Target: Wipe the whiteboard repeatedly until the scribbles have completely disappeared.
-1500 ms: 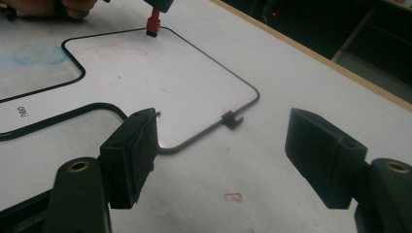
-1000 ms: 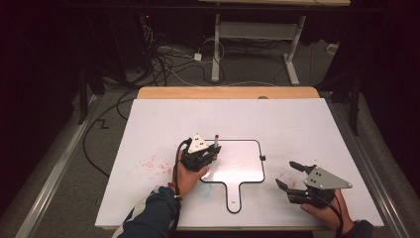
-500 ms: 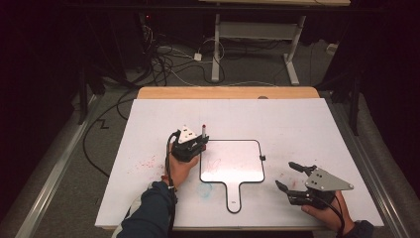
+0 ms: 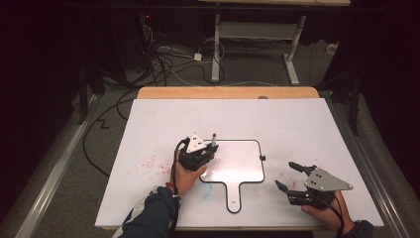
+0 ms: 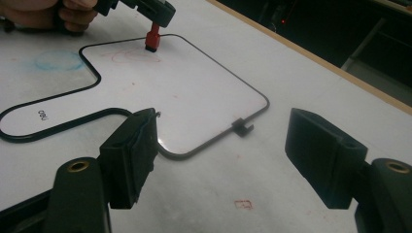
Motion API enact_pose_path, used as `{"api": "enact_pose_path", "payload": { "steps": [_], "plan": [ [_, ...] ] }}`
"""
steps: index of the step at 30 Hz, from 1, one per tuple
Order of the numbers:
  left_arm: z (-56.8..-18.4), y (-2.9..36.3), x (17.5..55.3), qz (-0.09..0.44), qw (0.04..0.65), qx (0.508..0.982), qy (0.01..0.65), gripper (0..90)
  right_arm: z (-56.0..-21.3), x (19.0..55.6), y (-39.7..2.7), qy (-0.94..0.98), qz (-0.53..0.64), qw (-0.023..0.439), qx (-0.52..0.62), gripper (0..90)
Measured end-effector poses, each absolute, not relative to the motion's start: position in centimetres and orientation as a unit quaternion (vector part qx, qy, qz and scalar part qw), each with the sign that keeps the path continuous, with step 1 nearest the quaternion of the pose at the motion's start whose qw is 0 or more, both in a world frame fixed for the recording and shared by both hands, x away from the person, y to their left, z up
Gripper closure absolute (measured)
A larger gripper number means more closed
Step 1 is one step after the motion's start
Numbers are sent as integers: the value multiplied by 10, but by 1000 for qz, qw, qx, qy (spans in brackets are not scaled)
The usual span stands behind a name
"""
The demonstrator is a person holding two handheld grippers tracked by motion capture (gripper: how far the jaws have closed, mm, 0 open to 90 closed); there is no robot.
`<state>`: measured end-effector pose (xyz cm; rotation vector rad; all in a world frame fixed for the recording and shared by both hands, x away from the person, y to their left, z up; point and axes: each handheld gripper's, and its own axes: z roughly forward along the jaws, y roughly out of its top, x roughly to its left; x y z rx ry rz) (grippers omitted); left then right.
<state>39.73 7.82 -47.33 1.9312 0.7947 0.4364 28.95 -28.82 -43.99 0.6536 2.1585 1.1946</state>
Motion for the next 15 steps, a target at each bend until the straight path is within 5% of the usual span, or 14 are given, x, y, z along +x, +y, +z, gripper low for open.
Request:
{"api": "enact_pose_path", "payload": {
  "steps": [15],
  "plan": [
    [-475, 92, 406, 176, 487, 779, 353, 791, -440, 290, -289, 809, 449, 291, 243, 285]
  ]
}}
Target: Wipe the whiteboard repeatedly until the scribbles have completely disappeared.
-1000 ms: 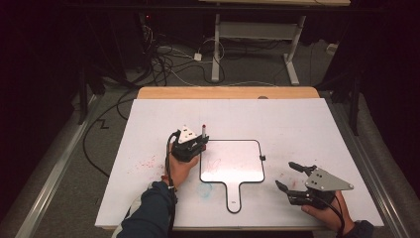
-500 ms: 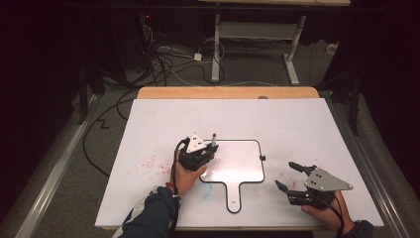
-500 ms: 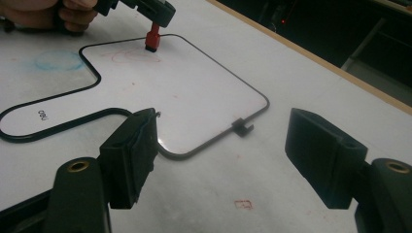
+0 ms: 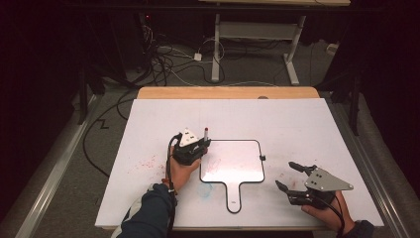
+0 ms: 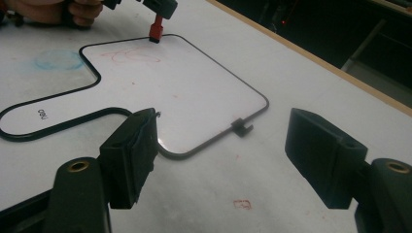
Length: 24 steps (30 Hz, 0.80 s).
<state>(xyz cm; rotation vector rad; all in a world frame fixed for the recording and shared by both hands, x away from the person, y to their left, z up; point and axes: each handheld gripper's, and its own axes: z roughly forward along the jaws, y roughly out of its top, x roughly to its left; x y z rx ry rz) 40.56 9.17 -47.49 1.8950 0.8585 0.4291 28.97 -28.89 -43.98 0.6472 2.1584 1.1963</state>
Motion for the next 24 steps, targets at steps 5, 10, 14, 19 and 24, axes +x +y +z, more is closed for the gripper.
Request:
{"api": "enact_pose_path", "payload": {
  "steps": [5, 10, 14, 19, 24],
  "plan": [
    [-475, 82, 392, 173, 491, 785, 336, 791, -439, 289, -289, 810, 448, 292, 243, 284],
    [-475, 63, 379, 151, 499, 795, 309, 791, -439, 289, -287, 810, 450, 290, 240, 284],
    [-474, 57, 378, 147, 498, 800, 301, 790, -440, 290, -286, 811, 448, 289, 240, 284],
    [-475, 58, 396, 154, 500, 792, 315, 790, -441, 290, -287, 811, 449, 289, 240, 284],
    [-475, 57, 407, 157, 500, 786, 327, 791, -441, 290, -286, 812, 447, 290, 237, 284]
  ]
}}
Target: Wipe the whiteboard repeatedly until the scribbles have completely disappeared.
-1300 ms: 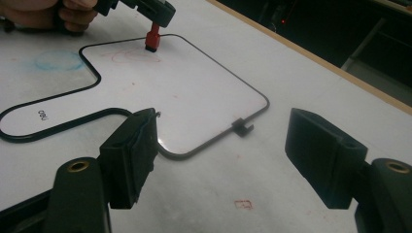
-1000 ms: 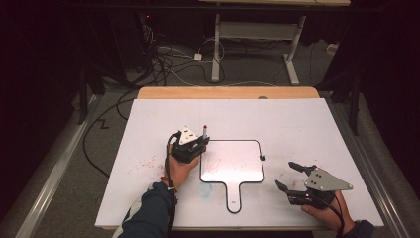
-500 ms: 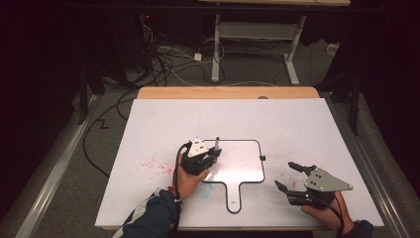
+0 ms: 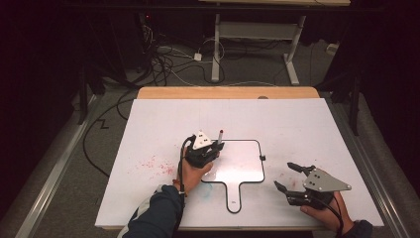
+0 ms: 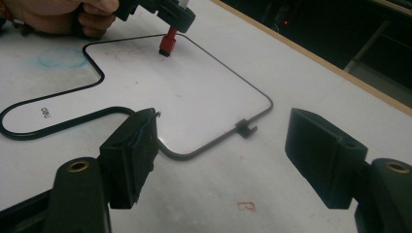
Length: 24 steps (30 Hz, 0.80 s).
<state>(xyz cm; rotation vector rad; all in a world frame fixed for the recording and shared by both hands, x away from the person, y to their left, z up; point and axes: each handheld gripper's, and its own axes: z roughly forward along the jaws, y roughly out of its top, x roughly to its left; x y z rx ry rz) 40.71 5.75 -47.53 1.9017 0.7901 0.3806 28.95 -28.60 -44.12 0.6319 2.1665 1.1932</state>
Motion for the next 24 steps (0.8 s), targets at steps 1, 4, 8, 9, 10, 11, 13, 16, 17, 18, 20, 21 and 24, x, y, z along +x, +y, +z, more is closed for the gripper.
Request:
{"api": "enact_pose_path", "payload": {
  "steps": [1, 4, 8, 9, 10, 11, 13, 16, 17, 18, 20, 21, 24],
  "plan": [
    [-475, 55, 406, 157, 500, 788, 323, 791, -441, 290, -286, 813, 446, 290, 238, 284],
    [-474, 46, 394, 143, 499, 803, 292, 791, -441, 290, -287, 811, 447, 291, 238, 284],
    [-473, 44, 384, 137, 498, 811, 275, 791, -441, 289, -287, 810, 448, 292, 240, 284],
    [-473, 44, 383, 136, 497, 812, 274, 791, -441, 289, -287, 810, 448, 292, 239, 284],
    [-473, 46, 384, 137, 496, 813, 273, 791, -440, 288, -287, 810, 448, 293, 238, 284],
    [-473, 49, 385, 141, 493, 813, 276, 791, -440, 288, -287, 810, 449, 293, 239, 284],
    [-473, 55, 390, 146, 494, 807, 290, 791, -440, 288, -287, 810, 449, 293, 238, 284],
    [-475, 63, 402, 147, 500, 793, 315, 791, -440, 289, -287, 810, 448, 293, 237, 284],
    [-475, 63, 403, 148, 501, 792, 317, 791, -440, 289, -287, 810, 449, 293, 237, 284],
    [-475, 60, 405, 151, 499, 794, 314, 791, -440, 289, -287, 810, 449, 293, 237, 284],
    [-474, 53, 404, 140, 500, 799, 303, 791, -441, 290, -285, 812, 447, 291, 237, 284],
    [-474, 50, 402, 137, 500, 802, 298, 791, -441, 290, -285, 812, 447, 291, 237, 284],
    [-473, 45, 396, 137, 494, 812, 279, 791, -441, 290, -286, 811, 449, 292, 237, 284]
  ]
}}
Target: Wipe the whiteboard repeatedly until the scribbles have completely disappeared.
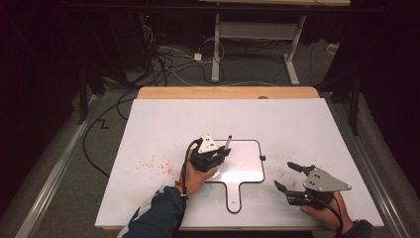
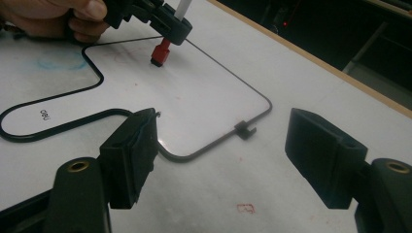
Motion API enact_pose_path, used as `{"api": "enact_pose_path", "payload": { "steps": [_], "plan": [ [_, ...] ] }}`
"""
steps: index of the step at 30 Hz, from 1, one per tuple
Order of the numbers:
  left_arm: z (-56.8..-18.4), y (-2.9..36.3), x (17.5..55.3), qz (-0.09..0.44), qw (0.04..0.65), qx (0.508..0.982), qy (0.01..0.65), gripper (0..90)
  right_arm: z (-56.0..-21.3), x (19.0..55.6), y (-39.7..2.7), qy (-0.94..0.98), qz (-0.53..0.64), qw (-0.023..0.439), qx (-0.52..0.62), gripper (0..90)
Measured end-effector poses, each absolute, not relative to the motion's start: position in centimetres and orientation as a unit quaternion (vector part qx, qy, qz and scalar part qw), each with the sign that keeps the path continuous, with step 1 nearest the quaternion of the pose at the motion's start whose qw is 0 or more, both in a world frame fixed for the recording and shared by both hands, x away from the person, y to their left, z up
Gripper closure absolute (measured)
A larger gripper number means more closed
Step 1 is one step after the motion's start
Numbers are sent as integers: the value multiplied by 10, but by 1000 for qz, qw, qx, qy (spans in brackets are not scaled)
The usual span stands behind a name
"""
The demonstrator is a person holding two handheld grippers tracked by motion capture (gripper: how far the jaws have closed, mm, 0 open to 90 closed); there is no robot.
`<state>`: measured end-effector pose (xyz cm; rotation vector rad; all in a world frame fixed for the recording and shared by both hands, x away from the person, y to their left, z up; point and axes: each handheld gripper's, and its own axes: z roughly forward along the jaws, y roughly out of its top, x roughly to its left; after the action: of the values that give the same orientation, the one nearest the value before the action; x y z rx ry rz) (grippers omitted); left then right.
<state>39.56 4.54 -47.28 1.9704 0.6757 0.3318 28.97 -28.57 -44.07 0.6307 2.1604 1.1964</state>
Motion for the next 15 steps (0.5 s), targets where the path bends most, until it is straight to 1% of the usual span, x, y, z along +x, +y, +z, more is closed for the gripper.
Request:
{"api": "enact_pose_path", "payload": {
  "steps": [2, 5, 7, 12, 15],
  "plan": [
    [-472, 49, 396, 140, 491, 812, 282, 791, -441, 290, -286, 811, 449, 292, 237, 284],
    [-474, 57, 403, 145, 497, 798, 309, 791, -441, 289, -287, 810, 449, 292, 238, 284],
    [-476, 58, 406, 142, 502, 792, 316, 791, -440, 289, -286, 811, 449, 293, 236, 284],
    [-473, 46, 396, 137, 492, 812, 283, 791, -441, 290, -284, 812, 448, 290, 236, 284],
    [-474, 47, 398, 137, 495, 810, 284, 791, -442, 291, -285, 813, 446, 290, 237, 284]
  ]
}}
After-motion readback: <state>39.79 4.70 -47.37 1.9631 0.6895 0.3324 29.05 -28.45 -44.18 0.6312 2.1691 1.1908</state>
